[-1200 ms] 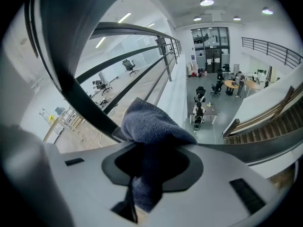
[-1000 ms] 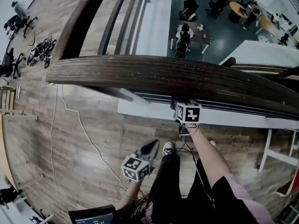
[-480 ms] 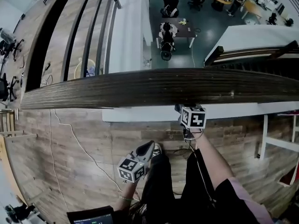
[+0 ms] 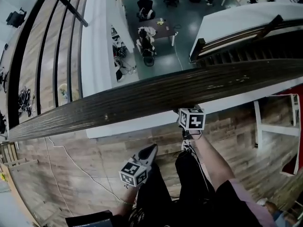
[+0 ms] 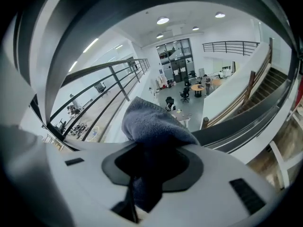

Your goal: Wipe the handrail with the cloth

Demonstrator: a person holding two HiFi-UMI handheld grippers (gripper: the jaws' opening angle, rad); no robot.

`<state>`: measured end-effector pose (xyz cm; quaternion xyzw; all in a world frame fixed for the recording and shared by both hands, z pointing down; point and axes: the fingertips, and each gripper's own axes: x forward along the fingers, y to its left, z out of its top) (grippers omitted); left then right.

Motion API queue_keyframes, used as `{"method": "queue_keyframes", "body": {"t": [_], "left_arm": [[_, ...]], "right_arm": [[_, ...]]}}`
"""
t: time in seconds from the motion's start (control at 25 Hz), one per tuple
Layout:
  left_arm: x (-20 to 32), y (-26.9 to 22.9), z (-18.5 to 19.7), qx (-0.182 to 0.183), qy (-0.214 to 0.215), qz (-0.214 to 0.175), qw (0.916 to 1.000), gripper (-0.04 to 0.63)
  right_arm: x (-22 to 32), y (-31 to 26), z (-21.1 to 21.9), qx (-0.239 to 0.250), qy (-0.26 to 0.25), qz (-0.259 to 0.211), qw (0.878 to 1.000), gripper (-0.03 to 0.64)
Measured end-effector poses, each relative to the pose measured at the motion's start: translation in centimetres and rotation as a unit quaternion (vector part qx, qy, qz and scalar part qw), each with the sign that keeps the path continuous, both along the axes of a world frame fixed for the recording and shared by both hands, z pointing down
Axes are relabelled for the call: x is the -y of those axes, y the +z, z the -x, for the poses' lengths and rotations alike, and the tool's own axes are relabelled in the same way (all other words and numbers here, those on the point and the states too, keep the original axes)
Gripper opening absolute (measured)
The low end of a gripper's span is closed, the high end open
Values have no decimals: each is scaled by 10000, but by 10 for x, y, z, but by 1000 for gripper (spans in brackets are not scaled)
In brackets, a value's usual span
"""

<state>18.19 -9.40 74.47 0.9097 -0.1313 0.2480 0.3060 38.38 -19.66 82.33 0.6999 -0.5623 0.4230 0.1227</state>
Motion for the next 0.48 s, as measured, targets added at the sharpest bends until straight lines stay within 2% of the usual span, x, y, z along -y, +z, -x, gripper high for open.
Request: {"method": "queue_keyframes", "body": {"t": [0.16, 0.48], "left_arm": [[-22, -11, -56, -29, 224, -50, 9997, 2], [-66, -19, -146, 16, 362, -18, 9993, 2]], "right_arm": [[-41, -6, -79, -99, 302, 51, 9995, 109], [-118, -3, -243, -405, 729, 135, 9964, 109]]}}
